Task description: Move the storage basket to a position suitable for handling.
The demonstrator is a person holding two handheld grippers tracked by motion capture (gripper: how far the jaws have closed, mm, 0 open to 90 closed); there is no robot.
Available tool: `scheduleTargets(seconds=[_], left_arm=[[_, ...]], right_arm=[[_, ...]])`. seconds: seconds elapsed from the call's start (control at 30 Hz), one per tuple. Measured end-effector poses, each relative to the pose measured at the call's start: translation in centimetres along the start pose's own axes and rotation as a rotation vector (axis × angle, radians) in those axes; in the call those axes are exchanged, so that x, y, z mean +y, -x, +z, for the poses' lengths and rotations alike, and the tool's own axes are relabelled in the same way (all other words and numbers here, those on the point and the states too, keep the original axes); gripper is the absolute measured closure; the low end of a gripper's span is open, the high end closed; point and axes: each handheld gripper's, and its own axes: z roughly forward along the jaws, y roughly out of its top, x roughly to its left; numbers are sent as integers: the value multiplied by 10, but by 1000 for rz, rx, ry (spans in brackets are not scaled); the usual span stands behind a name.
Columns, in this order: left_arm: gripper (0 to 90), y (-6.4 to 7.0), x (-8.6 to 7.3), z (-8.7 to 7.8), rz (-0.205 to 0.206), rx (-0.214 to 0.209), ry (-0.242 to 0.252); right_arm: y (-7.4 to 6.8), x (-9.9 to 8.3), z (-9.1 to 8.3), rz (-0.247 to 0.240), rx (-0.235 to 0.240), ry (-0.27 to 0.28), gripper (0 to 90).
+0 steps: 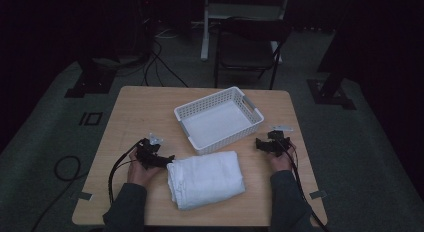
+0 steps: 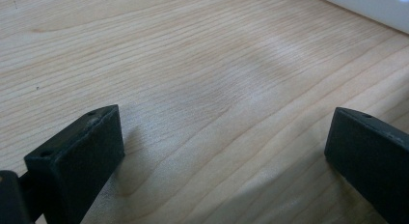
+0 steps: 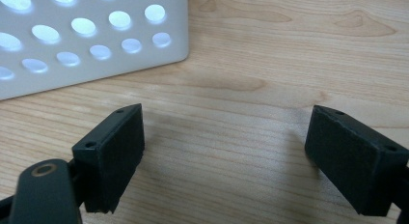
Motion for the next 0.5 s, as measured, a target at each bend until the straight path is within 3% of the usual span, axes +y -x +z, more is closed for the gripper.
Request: scheduleTargets(seconds=[0.23,0.43,0.47,0.5], left_arm=[[1,-2,0,-1,2,-2,-17],[15,-5,2,-3,12,-11,-31],[84,-6,2,-4,8,-8,-28],[84,-6,2,-5,7,-9,-23]], right_arm=[[-1,-2,-2,3,-2,6,163],[-1,-3,-5,-23,22,-7,158],[-1,-2,-5,-24,23,-15,173],[-1,-2,-5,-24,23,-15,173]])
